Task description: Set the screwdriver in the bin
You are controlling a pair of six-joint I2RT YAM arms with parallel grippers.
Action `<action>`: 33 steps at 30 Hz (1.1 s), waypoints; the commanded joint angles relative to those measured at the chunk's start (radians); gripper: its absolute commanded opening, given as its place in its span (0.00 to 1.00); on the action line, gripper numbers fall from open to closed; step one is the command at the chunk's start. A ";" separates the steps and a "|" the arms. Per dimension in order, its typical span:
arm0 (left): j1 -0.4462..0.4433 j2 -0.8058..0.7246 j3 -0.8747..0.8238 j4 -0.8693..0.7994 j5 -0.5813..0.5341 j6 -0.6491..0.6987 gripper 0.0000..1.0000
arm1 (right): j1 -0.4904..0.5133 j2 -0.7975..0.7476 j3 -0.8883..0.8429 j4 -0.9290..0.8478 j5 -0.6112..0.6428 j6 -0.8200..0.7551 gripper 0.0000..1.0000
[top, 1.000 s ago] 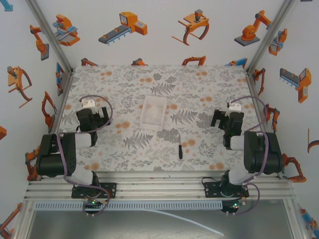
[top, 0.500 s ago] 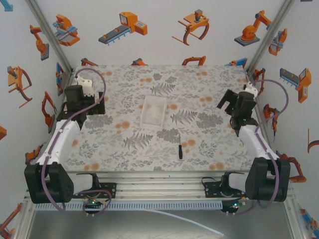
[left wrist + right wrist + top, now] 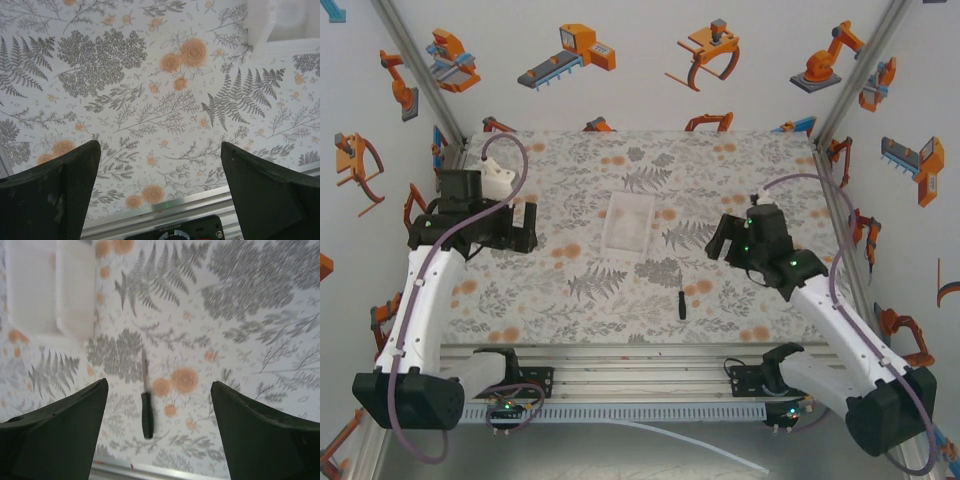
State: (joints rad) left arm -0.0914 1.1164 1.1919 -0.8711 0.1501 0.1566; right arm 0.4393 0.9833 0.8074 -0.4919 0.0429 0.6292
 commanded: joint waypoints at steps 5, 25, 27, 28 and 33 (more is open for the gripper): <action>-0.005 -0.049 -0.066 -0.064 0.009 0.006 0.97 | 0.351 0.132 -0.008 -0.137 0.237 0.181 0.70; -0.007 -0.063 -0.052 -0.081 0.041 -0.055 0.97 | 0.504 0.472 -0.019 -0.006 0.243 0.331 0.50; -0.007 -0.063 -0.052 -0.079 0.044 -0.056 0.97 | 0.505 0.484 -0.019 0.000 0.243 0.334 0.50; -0.007 -0.063 -0.051 -0.079 0.047 -0.057 0.97 | 0.506 0.492 -0.018 0.001 0.242 0.336 0.50; -0.007 -0.064 -0.052 -0.080 0.055 -0.061 0.97 | 0.505 0.534 -0.016 -0.005 0.251 0.346 0.48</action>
State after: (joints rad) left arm -0.0921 1.0641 1.1351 -0.9356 0.1818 0.1120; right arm 0.9394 1.4933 0.7986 -0.4980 0.2604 0.9440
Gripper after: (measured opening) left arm 0.974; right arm 0.485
